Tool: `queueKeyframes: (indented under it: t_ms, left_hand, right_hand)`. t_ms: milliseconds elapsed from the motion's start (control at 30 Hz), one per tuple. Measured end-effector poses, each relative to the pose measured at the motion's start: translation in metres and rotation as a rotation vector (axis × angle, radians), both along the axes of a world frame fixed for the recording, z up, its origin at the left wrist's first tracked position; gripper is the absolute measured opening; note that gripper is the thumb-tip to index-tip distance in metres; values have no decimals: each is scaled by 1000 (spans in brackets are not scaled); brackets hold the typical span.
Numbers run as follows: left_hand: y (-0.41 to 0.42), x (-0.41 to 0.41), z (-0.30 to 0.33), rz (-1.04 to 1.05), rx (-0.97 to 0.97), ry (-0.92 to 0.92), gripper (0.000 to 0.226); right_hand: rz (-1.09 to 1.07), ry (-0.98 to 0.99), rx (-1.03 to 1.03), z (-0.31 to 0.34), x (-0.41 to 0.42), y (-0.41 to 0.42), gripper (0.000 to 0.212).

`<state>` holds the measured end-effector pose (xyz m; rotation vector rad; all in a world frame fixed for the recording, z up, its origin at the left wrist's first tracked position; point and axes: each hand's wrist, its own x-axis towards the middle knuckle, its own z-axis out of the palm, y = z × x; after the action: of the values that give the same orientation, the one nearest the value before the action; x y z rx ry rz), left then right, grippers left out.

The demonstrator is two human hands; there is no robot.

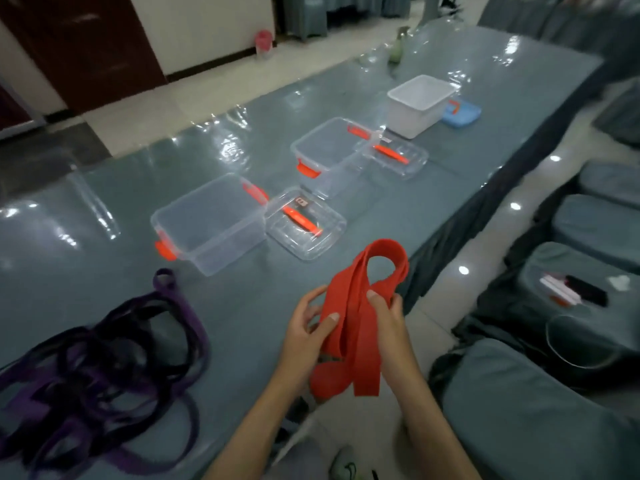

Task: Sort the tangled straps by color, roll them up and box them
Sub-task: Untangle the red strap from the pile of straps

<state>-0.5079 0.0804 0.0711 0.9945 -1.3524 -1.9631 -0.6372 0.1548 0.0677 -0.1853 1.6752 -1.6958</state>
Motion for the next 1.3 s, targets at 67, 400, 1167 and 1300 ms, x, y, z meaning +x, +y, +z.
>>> queueKeyframes:
  t_ms: [67, 400, 1167, 1300]
  left_hand:
    - [-1, -38, -6, -54, -5, -3, 52]
    - [-46, -227, -33, -254, 62, 77, 51]
    - [-137, -676, -12, -38, -89, 61, 50]
    - [-161, -742, -11, 7, -61, 56, 50]
  right_hand:
    - [-37, -27, -13, -1, -34, 7, 35]
    - [-103, -99, -4, -10, -215, -6, 28]
    - [91, 295, -141, 8, -666, -102, 48]
    - [168, 309, -139, -1, -737, -130, 50]
